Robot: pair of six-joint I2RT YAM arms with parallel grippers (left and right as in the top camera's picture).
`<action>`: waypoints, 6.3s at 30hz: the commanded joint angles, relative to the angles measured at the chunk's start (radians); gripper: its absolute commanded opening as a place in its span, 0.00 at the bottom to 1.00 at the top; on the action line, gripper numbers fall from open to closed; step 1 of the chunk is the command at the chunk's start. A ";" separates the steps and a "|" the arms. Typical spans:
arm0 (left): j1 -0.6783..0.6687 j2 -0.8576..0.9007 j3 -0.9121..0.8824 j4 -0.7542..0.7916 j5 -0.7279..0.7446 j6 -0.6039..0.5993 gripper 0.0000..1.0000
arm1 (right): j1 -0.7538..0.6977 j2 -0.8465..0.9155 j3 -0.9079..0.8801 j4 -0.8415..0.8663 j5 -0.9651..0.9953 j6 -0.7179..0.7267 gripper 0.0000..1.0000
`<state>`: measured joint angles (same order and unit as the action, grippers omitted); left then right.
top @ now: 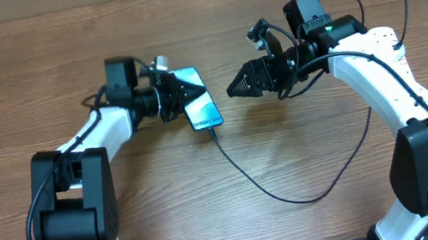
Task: Plug charger to phone and switch on socket
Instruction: 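Open the right gripper and pull it back rightward from the phone, then lower the plugged phone toward the table with the left gripper, then move the right gripper to the white power strip's orange switch, then press the orange switch beside the plugged socket with the right gripper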
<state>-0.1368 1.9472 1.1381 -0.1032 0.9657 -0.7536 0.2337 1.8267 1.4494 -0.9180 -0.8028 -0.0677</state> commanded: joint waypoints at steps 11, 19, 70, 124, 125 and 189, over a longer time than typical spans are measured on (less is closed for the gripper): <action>-0.038 0.229 0.414 -0.333 -0.041 0.295 0.04 | 0.001 -0.045 0.016 -0.019 0.092 -0.012 0.85; -0.055 0.372 0.529 -0.408 -0.043 0.346 0.04 | 0.001 -0.046 0.016 -0.050 0.132 -0.013 0.86; 0.013 0.574 0.751 -0.568 -0.249 0.365 0.37 | 0.002 -0.046 0.016 -0.035 0.155 -0.012 0.88; 0.158 0.569 0.949 -1.100 -0.540 0.406 1.00 | -0.223 -0.113 0.018 -0.079 0.321 0.042 1.00; 0.161 0.566 0.982 -1.131 -0.546 0.421 1.00 | -0.251 -0.113 0.018 -0.077 0.325 0.049 1.00; -0.183 0.316 1.202 -1.358 -0.610 0.514 1.00 | -0.751 0.263 -0.032 0.296 0.584 0.367 0.04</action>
<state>-0.3210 2.2929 2.3199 -1.4643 0.3653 -0.2543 -0.5175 2.0739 1.4467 -0.6289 -0.1928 0.2943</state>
